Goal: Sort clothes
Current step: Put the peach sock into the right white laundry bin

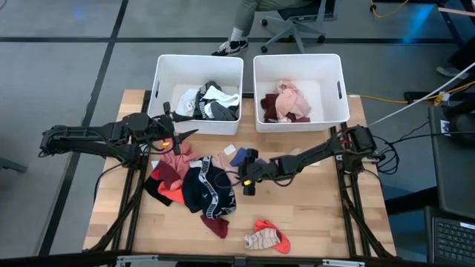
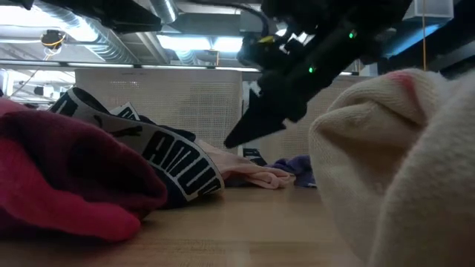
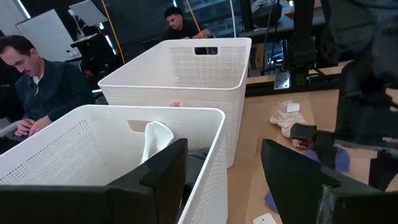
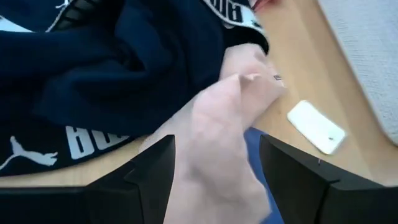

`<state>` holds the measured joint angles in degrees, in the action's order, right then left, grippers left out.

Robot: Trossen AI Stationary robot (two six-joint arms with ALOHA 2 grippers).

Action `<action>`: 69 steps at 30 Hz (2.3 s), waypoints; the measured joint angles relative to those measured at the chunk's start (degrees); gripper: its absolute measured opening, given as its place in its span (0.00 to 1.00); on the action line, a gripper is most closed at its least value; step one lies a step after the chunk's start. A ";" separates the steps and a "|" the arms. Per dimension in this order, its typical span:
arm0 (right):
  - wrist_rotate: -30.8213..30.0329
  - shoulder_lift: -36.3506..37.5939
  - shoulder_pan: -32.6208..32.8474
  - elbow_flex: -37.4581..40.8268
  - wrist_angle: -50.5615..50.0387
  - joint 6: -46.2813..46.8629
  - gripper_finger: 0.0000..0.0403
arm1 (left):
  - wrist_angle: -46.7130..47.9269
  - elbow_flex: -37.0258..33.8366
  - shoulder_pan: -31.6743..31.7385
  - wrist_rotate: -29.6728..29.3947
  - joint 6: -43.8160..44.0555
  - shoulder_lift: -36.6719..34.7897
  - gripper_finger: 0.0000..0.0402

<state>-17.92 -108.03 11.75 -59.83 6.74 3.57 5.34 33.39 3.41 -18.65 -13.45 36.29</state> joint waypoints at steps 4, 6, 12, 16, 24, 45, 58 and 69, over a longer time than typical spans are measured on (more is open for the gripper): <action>2.49 -1.92 -1.02 0.00 1.01 0.48 0.58 | 0.02 0.00 0.02 0.02 0.00 0.00 0.48; 2.54 -2.51 -1.03 0.00 1.27 0.51 0.57 | 0.04 0.00 0.01 -0.01 0.00 0.02 0.48; 2.56 -3.47 -1.03 0.02 3.15 -0.90 0.46 | 0.02 0.00 0.02 -0.01 0.00 0.00 0.48; 2.57 -4.46 -0.99 0.07 3.21 -1.05 0.30 | 0.02 0.00 0.02 0.00 0.00 0.00 0.48; 1.57 -3.29 -0.87 -0.73 2.96 -3.92 0.02 | 0.03 0.00 -0.01 -0.01 -0.02 0.02 0.48; -14.27 19.20 0.22 -3.26 -11.01 -5.45 0.06 | 0.02 0.00 0.00 0.00 0.00 0.01 0.48; -34.76 32.68 0.11 -3.23 -10.22 -17.71 0.07 | 0.00 0.00 -0.01 0.00 0.00 0.00 0.48; -46.58 37.85 -7.17 -3.23 -11.64 -29.77 0.07 | -0.02 0.00 0.01 0.02 0.22 0.00 0.48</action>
<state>-64.51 -70.17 4.58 -63.07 -4.90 -26.20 5.32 33.39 3.42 -18.63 -13.23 36.30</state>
